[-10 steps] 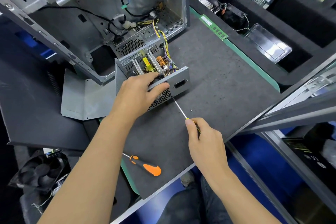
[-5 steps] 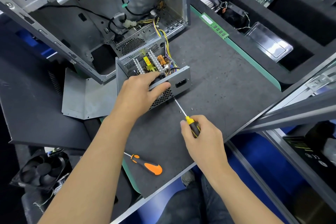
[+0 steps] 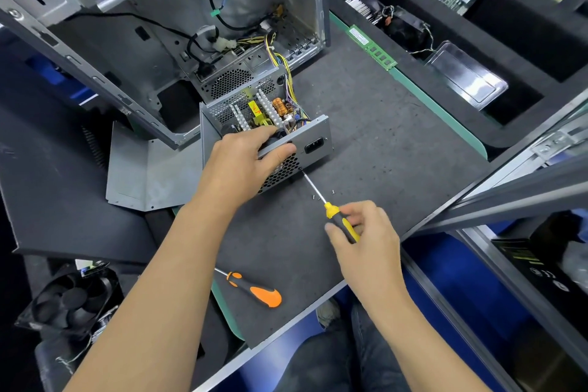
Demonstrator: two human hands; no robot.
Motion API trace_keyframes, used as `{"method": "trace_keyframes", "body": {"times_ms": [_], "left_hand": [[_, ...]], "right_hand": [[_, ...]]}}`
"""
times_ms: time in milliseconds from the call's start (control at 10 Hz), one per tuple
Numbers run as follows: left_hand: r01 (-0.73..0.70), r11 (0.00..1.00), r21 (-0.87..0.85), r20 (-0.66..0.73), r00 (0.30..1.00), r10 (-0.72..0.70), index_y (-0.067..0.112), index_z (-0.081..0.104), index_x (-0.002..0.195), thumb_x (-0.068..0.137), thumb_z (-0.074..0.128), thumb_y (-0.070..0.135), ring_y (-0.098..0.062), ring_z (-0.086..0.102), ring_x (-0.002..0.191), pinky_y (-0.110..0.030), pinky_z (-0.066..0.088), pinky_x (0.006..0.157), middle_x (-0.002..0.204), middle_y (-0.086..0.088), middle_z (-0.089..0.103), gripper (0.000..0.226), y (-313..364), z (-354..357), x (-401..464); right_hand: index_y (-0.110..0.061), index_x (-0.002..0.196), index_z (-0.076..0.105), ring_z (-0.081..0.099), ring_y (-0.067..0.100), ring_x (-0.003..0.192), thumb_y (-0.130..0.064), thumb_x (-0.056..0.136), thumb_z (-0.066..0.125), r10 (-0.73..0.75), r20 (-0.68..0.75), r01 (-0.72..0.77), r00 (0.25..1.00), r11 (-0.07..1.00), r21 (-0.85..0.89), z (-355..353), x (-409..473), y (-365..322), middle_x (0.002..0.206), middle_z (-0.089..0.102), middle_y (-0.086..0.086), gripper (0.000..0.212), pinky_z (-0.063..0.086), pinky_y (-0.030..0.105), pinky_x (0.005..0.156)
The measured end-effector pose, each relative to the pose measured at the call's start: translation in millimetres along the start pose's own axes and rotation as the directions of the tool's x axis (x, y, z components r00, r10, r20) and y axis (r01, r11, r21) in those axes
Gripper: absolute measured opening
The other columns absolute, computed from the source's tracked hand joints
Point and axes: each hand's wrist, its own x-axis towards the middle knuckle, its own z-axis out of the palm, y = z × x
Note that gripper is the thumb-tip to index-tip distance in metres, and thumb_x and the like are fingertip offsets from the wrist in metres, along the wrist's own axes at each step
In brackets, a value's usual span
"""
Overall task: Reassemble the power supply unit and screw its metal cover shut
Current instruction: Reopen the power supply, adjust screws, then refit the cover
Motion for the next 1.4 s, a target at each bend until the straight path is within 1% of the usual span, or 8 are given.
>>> {"method": "trace_keyframes", "body": {"times_ms": [400,600,800,900,1000,1100,1200,1400], "left_hand": [[0.014,1.000,-0.016,-0.007,1.000,-0.014,0.020,0.071,0.117,0.087,0.062,0.057,-0.033,0.065,0.092,-0.044,0.054,0.082,0.094,-0.004,0.074,0.049,2.9,2.9,1.3],[0.019,1.000,-0.010,0.007,1.000,-0.019,0.020,0.071,0.112,0.091,0.064,0.051,-0.033,0.064,0.082,-0.043,0.053,0.079,0.083,-0.003,0.071,0.039,4.6,5.5,3.7],[0.003,1.000,-0.023,-0.011,1.000,-0.003,0.019,0.071,0.107,0.087,0.058,0.058,-0.033,0.062,0.074,-0.043,0.054,0.075,0.074,-0.003,0.068,0.045,7.6,2.9,9.3],[0.006,1.000,-0.016,-0.005,1.000,-0.006,0.019,0.072,0.109,0.085,0.055,0.059,-0.034,0.063,0.078,-0.045,0.053,0.078,0.078,-0.004,0.070,0.050,6.5,4.5,7.8],[0.003,1.000,-0.028,-0.018,1.000,-0.004,0.018,0.072,0.107,0.086,0.057,0.058,-0.030,0.063,0.074,-0.042,0.053,0.074,0.076,-0.002,0.069,0.047,5.8,4.5,5.0],[0.002,0.999,-0.046,-0.026,1.000,-0.003,0.019,0.072,0.104,0.087,0.058,0.057,-0.024,0.061,0.068,-0.035,0.051,0.068,0.069,0.006,0.065,0.044,4.4,3.1,8.1],[-0.006,0.999,-0.031,-0.015,1.000,0.006,0.019,0.072,0.103,0.087,0.057,0.058,-0.026,0.059,0.068,-0.036,0.049,0.067,0.067,0.008,0.063,0.044,7.2,3.8,7.9],[0.018,0.999,-0.046,-0.016,1.000,-0.018,0.020,0.073,0.103,0.084,0.055,0.061,-0.030,0.061,0.073,-0.040,0.052,0.072,0.072,-0.001,0.067,0.048,7.3,3.4,10.6]], "right_hand": [[-0.011,0.090,0.065,0.053,0.019,0.061,-0.023,0.093,0.069,-0.377,-0.154,0.294,0.913,0.872,-0.392,-1.3,-0.2,-0.4,0.078,0.056,-0.001,0.013,0.045,0.030,0.055],[-0.016,0.089,0.070,0.022,0.009,0.042,-0.044,0.101,0.049,0.409,0.520,-0.660,0.750,0.521,0.542,-13.5,22.2,-13.5,0.057,0.040,-0.006,0.037,0.020,0.020,0.036],[-0.023,0.086,0.060,0.052,0.015,0.058,-0.040,0.090,0.067,-0.413,-0.097,0.333,0.906,0.834,-0.441,-11.0,17.1,1.8,0.074,0.055,-0.005,0.019,0.043,0.028,0.052],[-0.029,0.064,0.060,0.032,0.012,0.044,-0.044,0.098,0.054,-0.074,0.000,0.073,0.997,0.995,-0.062,-6.8,22.4,-6.0,0.054,0.041,-0.010,0.038,0.029,0.028,0.044],[-0.016,0.089,0.072,0.025,0.008,0.042,-0.049,0.093,0.062,0.367,0.550,-0.654,0.750,0.535,0.535,-19.3,26.7,-16.0,0.061,0.044,-0.006,0.035,0.023,0.019,0.035],[-0.024,0.098,0.067,0.047,0.012,0.053,-0.046,0.083,0.075,-0.025,0.138,0.015,0.990,0.997,0.073,-19.7,23.0,-1.2,0.070,0.054,-0.005,0.028,0.038,0.021,0.048],[-0.019,0.085,0.068,0.045,0.024,0.054,-0.038,0.095,0.062,-0.429,-0.003,0.367,0.903,0.778,-0.510,-11.7,19.5,-0.8,0.063,0.048,-0.004,0.023,0.041,0.030,0.047],[-0.016,0.104,0.067,0.032,0.007,0.043,-0.041,0.092,0.068,0.314,0.535,-0.603,0.784,0.588,0.540,-18.0,26.4,-9.7,0.065,0.048,-0.003,0.028,0.027,0.017,0.035]]}}
